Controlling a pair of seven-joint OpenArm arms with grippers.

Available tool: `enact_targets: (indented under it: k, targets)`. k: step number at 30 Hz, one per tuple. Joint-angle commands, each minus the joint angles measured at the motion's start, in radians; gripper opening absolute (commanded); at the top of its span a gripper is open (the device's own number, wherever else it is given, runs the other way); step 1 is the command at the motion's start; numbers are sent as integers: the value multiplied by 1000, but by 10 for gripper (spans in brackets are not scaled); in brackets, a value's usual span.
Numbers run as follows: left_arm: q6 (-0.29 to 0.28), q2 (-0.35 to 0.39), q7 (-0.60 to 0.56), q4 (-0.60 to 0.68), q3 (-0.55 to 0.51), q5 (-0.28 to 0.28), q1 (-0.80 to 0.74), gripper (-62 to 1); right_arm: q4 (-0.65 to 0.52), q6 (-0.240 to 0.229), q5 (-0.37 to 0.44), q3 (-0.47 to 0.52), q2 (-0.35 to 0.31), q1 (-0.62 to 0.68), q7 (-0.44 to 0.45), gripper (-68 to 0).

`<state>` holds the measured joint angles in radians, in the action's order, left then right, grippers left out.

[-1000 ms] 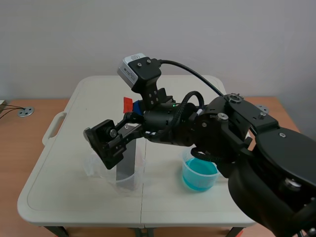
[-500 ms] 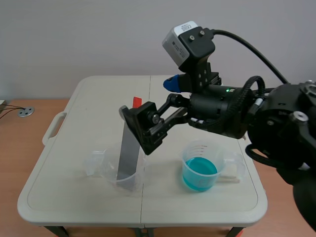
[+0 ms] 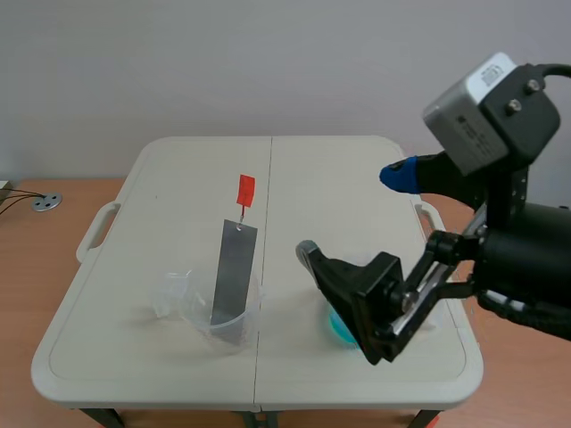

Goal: Hold the metal plate by the orange handle, dip it into the blue solution, take it out and point at it, then put the plate back in the beaker on the left.
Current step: 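Return to the home posture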

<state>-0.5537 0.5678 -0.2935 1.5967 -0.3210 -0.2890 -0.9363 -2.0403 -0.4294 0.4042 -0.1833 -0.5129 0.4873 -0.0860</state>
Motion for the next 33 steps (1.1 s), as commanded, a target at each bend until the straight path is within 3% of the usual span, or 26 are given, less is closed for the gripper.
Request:
enact_targets:
  k: [1,7,16,23,33]
  targets:
    - [-3,-5,-64,29,-1,-7,-5,14,-30,5,-7,29,1,37,40,-12]
    - [54,-39,-208,146,-6,-7,13,14,-86,16,-45,115,1,208,134,-12]
    - [73,-166,-200,247,-6,2,120,14,-95,52,-117,139,1,368,233,-12]
    - [73,-168,-29,360,-6,4,142,14,-95,64,-129,139,1,374,224,-12]
    - [72,-168,63,432,-5,-45,142,14,-95,64,-129,139,4,358,219,-12]
